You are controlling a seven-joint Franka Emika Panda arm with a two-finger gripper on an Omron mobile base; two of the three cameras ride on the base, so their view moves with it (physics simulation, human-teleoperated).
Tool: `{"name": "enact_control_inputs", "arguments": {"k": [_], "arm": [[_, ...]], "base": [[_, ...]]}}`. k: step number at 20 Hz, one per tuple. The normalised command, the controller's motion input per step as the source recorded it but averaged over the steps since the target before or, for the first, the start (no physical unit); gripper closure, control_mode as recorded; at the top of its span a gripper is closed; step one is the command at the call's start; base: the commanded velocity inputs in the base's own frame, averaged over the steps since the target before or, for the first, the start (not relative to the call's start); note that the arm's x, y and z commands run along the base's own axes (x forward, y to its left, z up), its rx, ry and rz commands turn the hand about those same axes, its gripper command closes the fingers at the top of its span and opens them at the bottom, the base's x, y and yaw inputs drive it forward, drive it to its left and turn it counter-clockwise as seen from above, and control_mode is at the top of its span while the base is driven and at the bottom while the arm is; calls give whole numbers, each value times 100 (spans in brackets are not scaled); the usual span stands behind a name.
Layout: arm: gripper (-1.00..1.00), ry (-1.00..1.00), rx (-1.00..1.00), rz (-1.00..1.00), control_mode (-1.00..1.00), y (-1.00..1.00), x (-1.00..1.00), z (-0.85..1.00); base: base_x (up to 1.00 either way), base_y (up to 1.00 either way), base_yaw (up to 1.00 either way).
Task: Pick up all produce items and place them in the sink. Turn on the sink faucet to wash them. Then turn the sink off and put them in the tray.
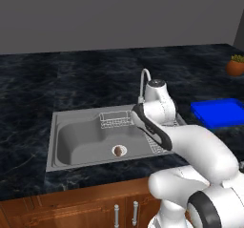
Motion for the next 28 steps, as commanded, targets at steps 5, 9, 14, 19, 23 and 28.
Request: {"name": "enact_control_inputs", "arguments": {"k": [5, 9, 14, 19, 23, 28], "arm": [[-100, -13, 1, 7, -100, -61, -23, 25], [-100, -18, 0, 9, -100, -64, -19, 14], [-100, -12, 4, 10, -100, -55, -8, 7], [-100, 0, 18, 0, -100, -77, -8, 0], [-100, 0, 9, 0, -100, -35, -2, 0], [-100, 0, 4, 1, -100, -37, 9, 5]], "base": [[0, 0, 0], [0, 0, 0], [0, 0, 0], [0, 0, 0], [0, 0, 0], [0, 0, 0]]}}
